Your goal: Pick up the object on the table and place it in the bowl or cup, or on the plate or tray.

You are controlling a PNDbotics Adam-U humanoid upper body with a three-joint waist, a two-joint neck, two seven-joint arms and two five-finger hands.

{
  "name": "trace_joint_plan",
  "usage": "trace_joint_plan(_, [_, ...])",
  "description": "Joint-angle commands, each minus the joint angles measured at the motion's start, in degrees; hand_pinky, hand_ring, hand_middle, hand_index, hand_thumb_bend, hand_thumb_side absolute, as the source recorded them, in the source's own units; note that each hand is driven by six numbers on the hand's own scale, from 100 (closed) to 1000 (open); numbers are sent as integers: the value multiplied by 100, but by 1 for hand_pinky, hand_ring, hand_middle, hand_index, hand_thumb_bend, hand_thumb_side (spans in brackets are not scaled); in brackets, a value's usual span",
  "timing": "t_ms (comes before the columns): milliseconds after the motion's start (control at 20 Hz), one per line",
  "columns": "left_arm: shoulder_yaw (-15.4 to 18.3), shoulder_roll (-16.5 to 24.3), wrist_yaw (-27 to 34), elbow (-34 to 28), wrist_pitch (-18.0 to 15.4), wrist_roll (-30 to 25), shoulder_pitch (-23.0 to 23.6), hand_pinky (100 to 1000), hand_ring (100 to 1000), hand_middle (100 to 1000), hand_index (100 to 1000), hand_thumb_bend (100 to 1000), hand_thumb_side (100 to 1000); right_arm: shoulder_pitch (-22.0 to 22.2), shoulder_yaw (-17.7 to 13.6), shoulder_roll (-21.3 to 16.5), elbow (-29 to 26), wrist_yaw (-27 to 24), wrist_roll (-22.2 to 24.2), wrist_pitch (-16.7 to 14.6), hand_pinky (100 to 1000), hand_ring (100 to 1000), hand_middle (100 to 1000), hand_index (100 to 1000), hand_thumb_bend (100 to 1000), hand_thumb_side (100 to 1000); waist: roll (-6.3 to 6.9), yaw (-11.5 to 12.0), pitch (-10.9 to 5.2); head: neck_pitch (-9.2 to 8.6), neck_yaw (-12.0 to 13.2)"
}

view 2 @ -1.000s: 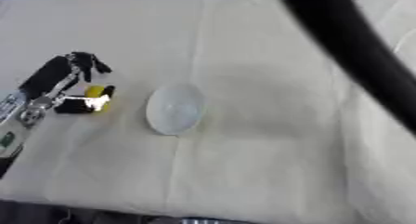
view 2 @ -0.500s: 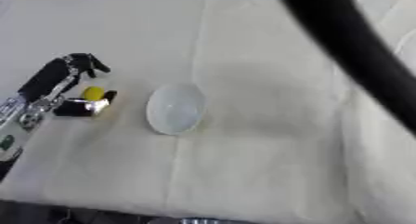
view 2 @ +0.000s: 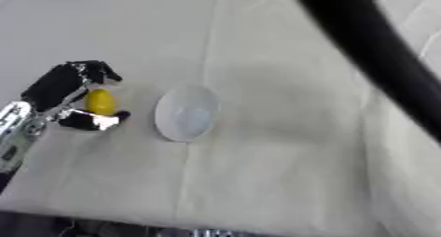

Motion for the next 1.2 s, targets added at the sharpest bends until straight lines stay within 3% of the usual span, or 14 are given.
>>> trace_joint_plan(50, [70, 40, -185, 12, 42, 105, -30, 287, 513, 599, 728, 375, 650, -81, -35, -85, -46, -34, 18, -24, 703, 779, 846, 818, 100, 995, -26, 9, -47, -26, -31])
trace_joint_plan(600, [327, -432, -283, 384, 155, 514, -97, 241, 489, 582, 712, 323, 646, -107, -41, -72, -46, -92, 34, -37, 699, 775, 844, 815, 100, 995, -86, 2, 95, -26, -39])
trace_joint_plan(800, [430, -616, -258, 456, 199, 635, -153, 156, 399, 525, 688, 206, 623, -128, -53, -53, -46, -115, 7, -45, 693, 770, 839, 811, 100, 1000, -143, 6, 121, -26, -24])
trace_joint_plan(850, [445, -646, -249, 460, 196, 681, -168, 100, 333, 479, 668, 163, 633, -135, -57, -47, -46, -123, -11, -48, 688, 767, 837, 809, 100, 1000, -155, 5, 126, -26, -19])
trace_joint_plan(900, [457, -666, -234, 454, 183, 747, -179, 100, 260, 404, 641, 130, 619, -140, -63, -41, -46, -130, -33, -50, 685, 765, 835, 807, 100, 1000, -166, 4, 129, -26, -14])
trace_joint_plan(950, [465, -675, -226, 450, 170, 814, -185, 100, 209, 347, 621, 134, 601, -142, -67, -38, -46, -134, -53, -51, 683, 764, 834, 806, 100, 1000, -172, 4, 131, -26, -11])
trace_joint_plan(1000, [475, -671, -224, 422, 149, 919, -193, 100, 209, 347, 621, 134, 601, -143, -72, -35, -46, -138, -78, -49, 683, 764, 834, 806, 100, 1000, -179, 3, 130, -26, -9])
trace_joint_plan(1050, [480, -662, -233, 405, 130, 1015, -195, 100, 134, 259, 601, 170, 523, -144, -74, -32, -46, -139, -99, -47, 678, 760, 831, 803, 100, 1000, -183, 3, 128, -26, -8])
trace_joint_plan(1200, [497, -599, -297, 348, 73, 1304, -206, 100, 125, 254, 595, 175, 425, -143, -78, -22, -46, -145, -158, -37, 670, 754, 826, 798, 100, 1000, -185, 6, 113, -26, -5])
